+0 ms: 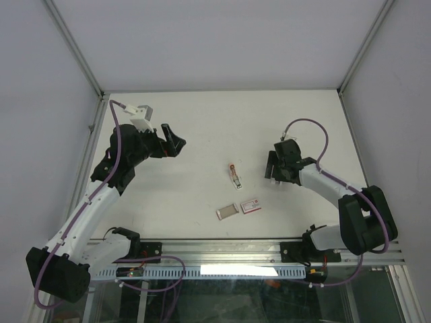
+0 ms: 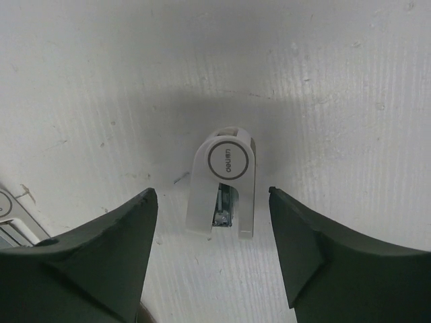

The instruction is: Load the staples into the stapler

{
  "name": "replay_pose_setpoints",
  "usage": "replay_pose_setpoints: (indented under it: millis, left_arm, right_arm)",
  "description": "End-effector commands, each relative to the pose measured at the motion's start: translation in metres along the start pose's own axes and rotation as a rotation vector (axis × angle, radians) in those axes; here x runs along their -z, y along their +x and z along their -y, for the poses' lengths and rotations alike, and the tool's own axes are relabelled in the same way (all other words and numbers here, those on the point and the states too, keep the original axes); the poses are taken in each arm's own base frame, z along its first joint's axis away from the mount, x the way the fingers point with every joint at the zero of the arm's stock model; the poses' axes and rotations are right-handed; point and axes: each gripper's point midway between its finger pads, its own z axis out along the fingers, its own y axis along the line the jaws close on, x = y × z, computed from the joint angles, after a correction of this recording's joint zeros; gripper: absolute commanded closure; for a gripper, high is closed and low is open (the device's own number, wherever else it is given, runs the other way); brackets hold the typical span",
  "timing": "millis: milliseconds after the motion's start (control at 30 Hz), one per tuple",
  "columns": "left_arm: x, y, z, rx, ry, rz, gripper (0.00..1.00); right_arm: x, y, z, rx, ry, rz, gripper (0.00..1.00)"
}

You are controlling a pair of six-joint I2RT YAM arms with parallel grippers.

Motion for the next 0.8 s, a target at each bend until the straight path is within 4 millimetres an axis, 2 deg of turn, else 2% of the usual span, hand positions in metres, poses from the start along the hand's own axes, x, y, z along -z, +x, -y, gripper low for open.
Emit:
replay_pose_setpoints:
  millis: [0,100,200,267,400,500,600,767]
  left_arm:
    - [0.0,-0.01,-0.002,-0.026,-0.008,0.042,0.01]
    - [0.0,-0.009,0.004,-0.02,0.03,0.038,0.01]
    - [-0.004,-0.002,0.03,0.037,0.174,0.03,0.04]
    - [-0.014,0.016,0.056,0.073,0.266,0.004,0.07]
    - [-0.044,0.058,0.109,-0.007,0.359,-0.073,0.07]
    - [-0.064,0.079,0.132,-0.089,0.458,-0.101,0.08]
    - [-0.088,0.104,0.135,-0.167,0.494,-0.122,0.08]
    - [-0.124,0.137,0.126,-0.191,0.501,-0.148,0.07]
  right_arm:
    - [0.013,-0.031,-0.002,-0.032,-0.003,0.091,0.29]
    - [0.024,-0.039,-0.005,-0.023,-0.035,0.125,0.29]
    - [0.043,-0.05,-0.016,-0.013,-0.119,0.178,0.29]
    - [0.055,-0.053,-0.026,-0.008,-0.189,0.206,0.29]
    - [0.078,-0.055,-0.05,0.007,-0.365,0.248,0.29]
    - [0.093,-0.054,-0.061,0.03,-0.46,0.288,0.28]
    - [0.105,-0.049,-0.068,0.057,-0.545,0.319,0.28]
    - [0.124,-0.041,-0.08,0.079,-0.665,0.343,0.27]
